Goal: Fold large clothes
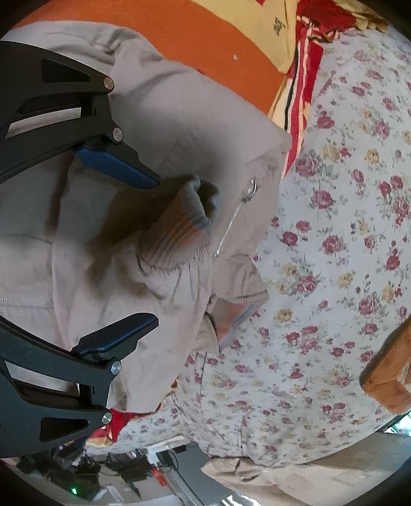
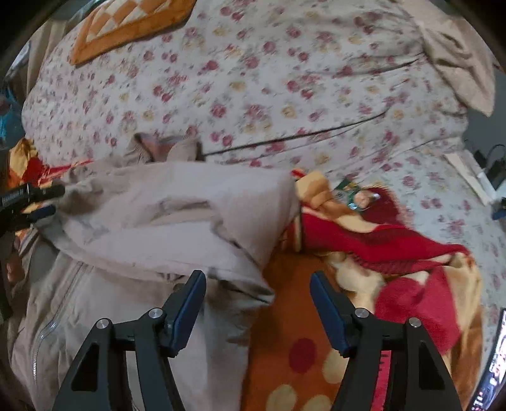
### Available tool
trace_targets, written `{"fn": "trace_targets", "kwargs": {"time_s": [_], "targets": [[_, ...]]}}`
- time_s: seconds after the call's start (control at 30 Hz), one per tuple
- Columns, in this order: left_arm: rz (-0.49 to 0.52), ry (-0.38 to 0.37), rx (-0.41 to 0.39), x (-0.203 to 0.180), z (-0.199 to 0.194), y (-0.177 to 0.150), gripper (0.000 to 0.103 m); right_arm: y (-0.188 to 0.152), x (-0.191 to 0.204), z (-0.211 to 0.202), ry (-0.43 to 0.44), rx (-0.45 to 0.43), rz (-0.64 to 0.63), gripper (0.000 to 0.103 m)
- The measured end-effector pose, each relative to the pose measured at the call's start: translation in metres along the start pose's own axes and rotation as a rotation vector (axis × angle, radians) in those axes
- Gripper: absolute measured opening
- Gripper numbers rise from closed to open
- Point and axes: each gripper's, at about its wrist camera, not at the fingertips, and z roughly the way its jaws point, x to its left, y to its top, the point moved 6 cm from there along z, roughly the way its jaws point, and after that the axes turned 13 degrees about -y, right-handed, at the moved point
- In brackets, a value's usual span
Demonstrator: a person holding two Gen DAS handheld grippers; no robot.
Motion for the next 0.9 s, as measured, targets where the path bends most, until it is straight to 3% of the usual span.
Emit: {"fn": "trace_targets", "kwargs": {"time_s": [0.13,0.23,0.4,0.43,0.47,0.5,0.53,0.57,0.7,0.8,0.9], "targets": [[0.008,-0.026,-0.001,-0.003,-0.008,0.001,0.081,-0.008,0.012,0.000,-0.001,0.020,-0.082,0.061],[0.060,0.039,0.016,-0.004,-0.009,-0.002,0.081,-0.006,0.019,0.001,0.025,0.001,-0.085,0.060],[0.057,0.092,0.070,-0.007,0.015,-0.008,0.081,-0.002,0.021,0.024,0.009,0.032,-0.030,0.025],[0.041,0.103,0.087,-0.006,0.023,-0.009,0.081,-0.002,0.020,0.024,0.018,0.037,-0.014,0.013],[0.029,0.099,0.098,-0.007,0.030,-0.011,0.077,-0.001,0.017,0.023,0.027,0.035,0.019,0.008],[0.037,0.087,0.097,-0.012,0.034,-0.011,0.066,0.000,0.014,0.021,0.038,0.028,0.050,0.007],[0.055,0.089,0.099,-0.017,0.036,-0.009,0.031,0.002,0.009,0.015,0.058,0.016,0.089,0.003],[0.063,0.093,0.104,-0.021,0.036,-0.007,0.015,0.005,0.003,0.007,0.084,-0.003,0.130,0.003],[0.115,0.002,0.045,-0.046,-0.002,0.014,0.013,0.009,-0.007,-0.026,0.203,-0.043,0.188,0.002],[0.130,0.022,0.012,-0.038,-0.030,0.024,0.013,0.002,0.006,-0.044,0.268,-0.034,0.088,0.002],[0.108,0.100,0.044,-0.007,-0.028,0.020,0.013,-0.023,0.044,-0.033,0.322,0.077,-0.108,0.002]]}}
